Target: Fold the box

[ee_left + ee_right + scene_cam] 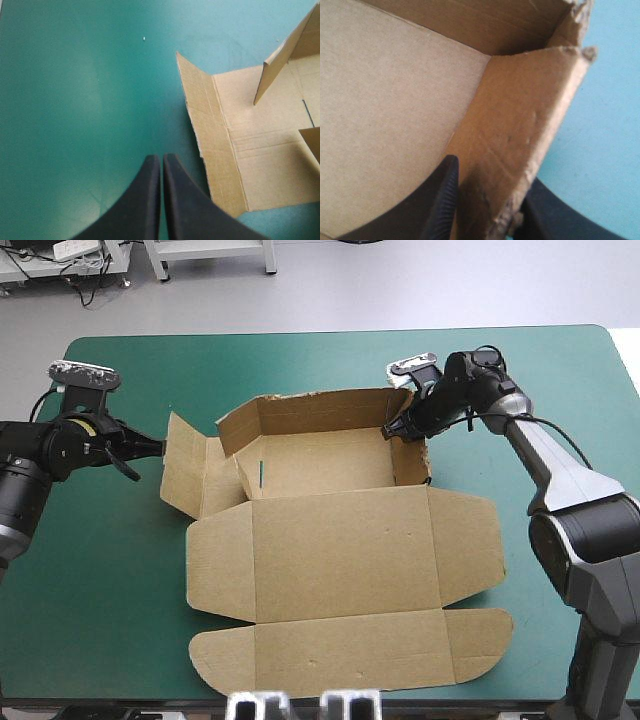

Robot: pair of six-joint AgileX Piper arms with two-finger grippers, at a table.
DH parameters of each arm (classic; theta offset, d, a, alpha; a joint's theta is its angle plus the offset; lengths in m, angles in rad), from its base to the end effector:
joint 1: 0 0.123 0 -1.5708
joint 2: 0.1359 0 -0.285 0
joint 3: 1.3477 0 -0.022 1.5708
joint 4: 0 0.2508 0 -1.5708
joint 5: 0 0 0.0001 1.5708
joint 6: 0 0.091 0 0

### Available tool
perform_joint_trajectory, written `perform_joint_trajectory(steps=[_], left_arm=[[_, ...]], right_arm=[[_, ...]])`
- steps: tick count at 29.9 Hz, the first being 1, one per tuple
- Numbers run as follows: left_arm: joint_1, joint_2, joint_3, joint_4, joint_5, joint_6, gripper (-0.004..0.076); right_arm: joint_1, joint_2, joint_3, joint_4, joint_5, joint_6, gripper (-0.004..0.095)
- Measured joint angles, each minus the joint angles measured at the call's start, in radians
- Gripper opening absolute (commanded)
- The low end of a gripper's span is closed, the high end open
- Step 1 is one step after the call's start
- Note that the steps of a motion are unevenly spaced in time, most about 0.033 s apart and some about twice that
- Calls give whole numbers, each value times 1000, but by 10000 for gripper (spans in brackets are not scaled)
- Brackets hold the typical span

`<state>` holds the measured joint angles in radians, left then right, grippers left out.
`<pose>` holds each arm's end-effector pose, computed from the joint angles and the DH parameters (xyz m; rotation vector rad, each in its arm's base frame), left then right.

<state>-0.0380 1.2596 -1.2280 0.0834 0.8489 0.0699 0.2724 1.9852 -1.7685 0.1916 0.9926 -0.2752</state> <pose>0.2633 -0.0043 0.3748 0.1622 2.3578 0.1161 0.4200 0.1324 0.2747 -0.6370 2.6067 0.2471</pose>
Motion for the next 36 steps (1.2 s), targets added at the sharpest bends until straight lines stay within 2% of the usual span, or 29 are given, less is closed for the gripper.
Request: perform_joint_trajectory(steps=[5, 14, 18, 23, 28, 32, 36], left_arm=[[0, 27, 0, -1, 9, 1, 13], [0, 78, -29, 41, 47, 3, 13], [0, 104, -62, 57, 66, 2, 13], [12, 134, -102, 54, 103, 0, 13], [99, 175, -137, 40, 169, -5, 12], [168, 187, -138, 16, 188, -35, 12], [178, 187, -142, 22, 189, -38, 8]], right_arm=[[1, 0, 1, -32, 10, -10, 360], [1, -68, -127, -125, 182, -10, 359], [1, -109, -221, -126, 240, 59, 359], [1, -198, -244, -73, 252, 178, 359], [1, -338, -222, 4, 253, 242, 359], [1, -428, -183, -17, 253, 256, 359], [1, -439, -117, -44, 253, 258, 359]])
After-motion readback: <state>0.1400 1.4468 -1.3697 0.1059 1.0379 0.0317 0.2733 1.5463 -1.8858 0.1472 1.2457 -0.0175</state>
